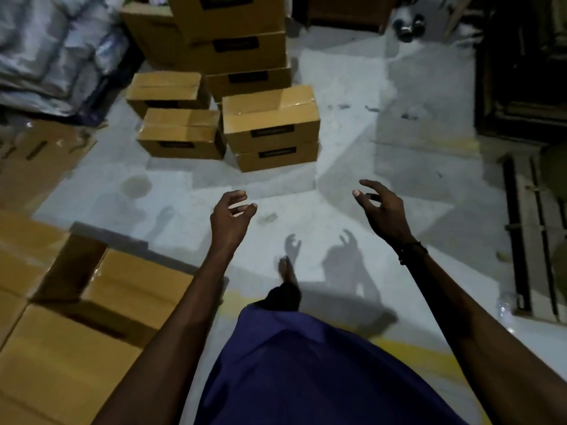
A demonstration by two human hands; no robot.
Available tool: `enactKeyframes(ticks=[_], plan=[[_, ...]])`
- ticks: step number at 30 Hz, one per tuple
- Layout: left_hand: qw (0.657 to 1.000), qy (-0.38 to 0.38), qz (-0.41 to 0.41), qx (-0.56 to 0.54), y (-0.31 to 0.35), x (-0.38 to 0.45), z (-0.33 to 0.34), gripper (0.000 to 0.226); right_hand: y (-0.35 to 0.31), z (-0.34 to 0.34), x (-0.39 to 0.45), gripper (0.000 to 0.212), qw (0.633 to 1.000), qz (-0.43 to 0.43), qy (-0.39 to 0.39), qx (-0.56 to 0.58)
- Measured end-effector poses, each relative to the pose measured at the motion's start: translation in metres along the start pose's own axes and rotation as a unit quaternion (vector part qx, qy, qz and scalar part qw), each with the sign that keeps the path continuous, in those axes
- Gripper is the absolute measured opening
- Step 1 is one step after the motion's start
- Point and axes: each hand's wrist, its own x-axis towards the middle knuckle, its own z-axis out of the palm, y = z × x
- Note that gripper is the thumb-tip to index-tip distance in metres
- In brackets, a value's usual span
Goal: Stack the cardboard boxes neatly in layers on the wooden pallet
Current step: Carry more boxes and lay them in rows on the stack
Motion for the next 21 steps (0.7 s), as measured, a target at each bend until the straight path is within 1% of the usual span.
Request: enactKeyframes(ticks=[6,12,15,21], plan=[[1.000,-0.005,-0.002,-0.011,0.041,0.099,0.054,0.029,-0.010,-0.012,0.112,0.037,0.999,-0.007,0.028,0.024],[1.000,0.010,-0.003,-0.022,0.097,0.207,0.096,0.033,-0.038,-0.021,0.231,0.039,1.000,-0.016,0.000,0.016],[1.000,0.011,-0.001,-0.023,0.121,0.259,0.119,0.033,-0.048,-0.025,0.295,0.037,0.999,-0.026,0.006,0.025],[1.000,0.016,-0.006,-0.014,0.150,0.332,0.159,0.033,-0.059,-0.028,0.395,0.035,0.998,-0.048,-0.009,0.028]])
